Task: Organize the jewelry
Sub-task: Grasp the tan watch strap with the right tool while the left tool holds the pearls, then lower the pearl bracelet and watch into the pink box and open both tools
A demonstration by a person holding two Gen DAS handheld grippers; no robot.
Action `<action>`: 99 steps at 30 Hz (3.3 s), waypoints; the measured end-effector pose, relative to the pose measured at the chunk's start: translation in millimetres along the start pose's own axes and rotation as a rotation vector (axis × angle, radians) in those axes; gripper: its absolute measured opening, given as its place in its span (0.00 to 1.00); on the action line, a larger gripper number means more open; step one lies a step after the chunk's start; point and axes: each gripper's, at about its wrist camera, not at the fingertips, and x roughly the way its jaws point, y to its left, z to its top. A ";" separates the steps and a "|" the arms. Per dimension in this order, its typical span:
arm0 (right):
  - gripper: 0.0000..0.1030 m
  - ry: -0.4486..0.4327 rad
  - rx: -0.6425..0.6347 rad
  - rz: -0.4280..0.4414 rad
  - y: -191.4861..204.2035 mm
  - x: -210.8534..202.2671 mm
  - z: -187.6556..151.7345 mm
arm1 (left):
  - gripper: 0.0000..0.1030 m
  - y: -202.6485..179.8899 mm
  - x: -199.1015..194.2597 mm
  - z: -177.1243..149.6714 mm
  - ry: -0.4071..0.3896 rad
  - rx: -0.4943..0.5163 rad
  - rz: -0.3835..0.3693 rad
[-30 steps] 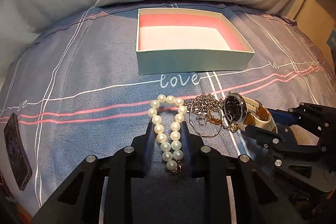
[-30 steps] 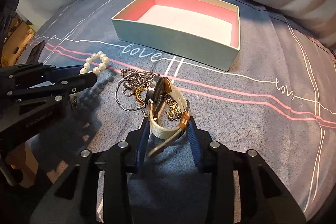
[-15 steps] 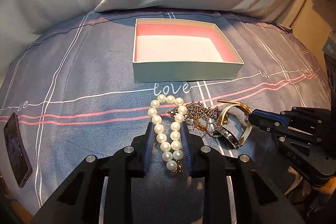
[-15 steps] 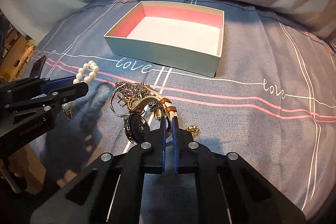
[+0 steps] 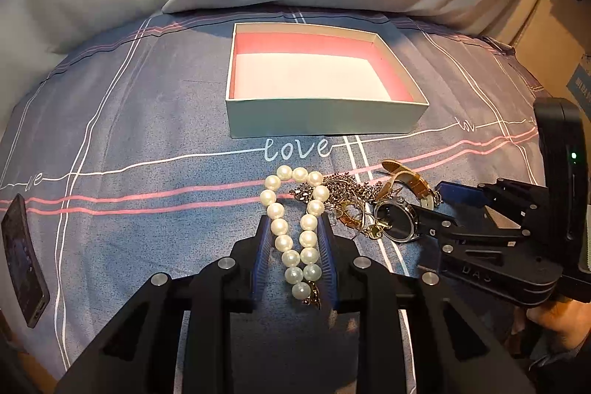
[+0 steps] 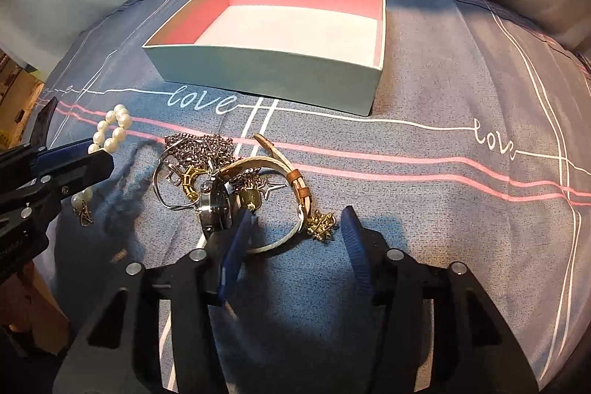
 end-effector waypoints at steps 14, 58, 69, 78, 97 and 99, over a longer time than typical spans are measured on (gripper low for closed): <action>0.20 -0.027 -0.111 -0.016 21.3 -2.5 10.5 | 0.25 -1.2 -3.3 0.3 -0.009 0.003 0.008; 0.15 -0.207 -0.072 0.036 44.6 -55.4 53.9 | 0.25 -4.7 -19.6 46.4 -0.089 0.005 -0.007; 0.15 -0.252 -0.053 -0.016 17.5 -48.3 140.5 | 0.25 6.6 19.0 152.1 -0.086 -0.064 0.011; 0.15 -0.122 -0.043 -0.050 -1.6 6.8 146.7 | 0.25 12.0 59.8 156.8 0.001 -0.077 0.047; 0.64 -0.183 0.001 -0.080 -23.9 -58.2 48.3 | 0.64 -5.7 -3.1 54.8 -0.057 0.019 0.036; 0.64 -0.147 0.030 -0.072 -28.9 -52.5 29.4 | 0.64 -14.1 2.3 30.6 -0.020 0.037 0.033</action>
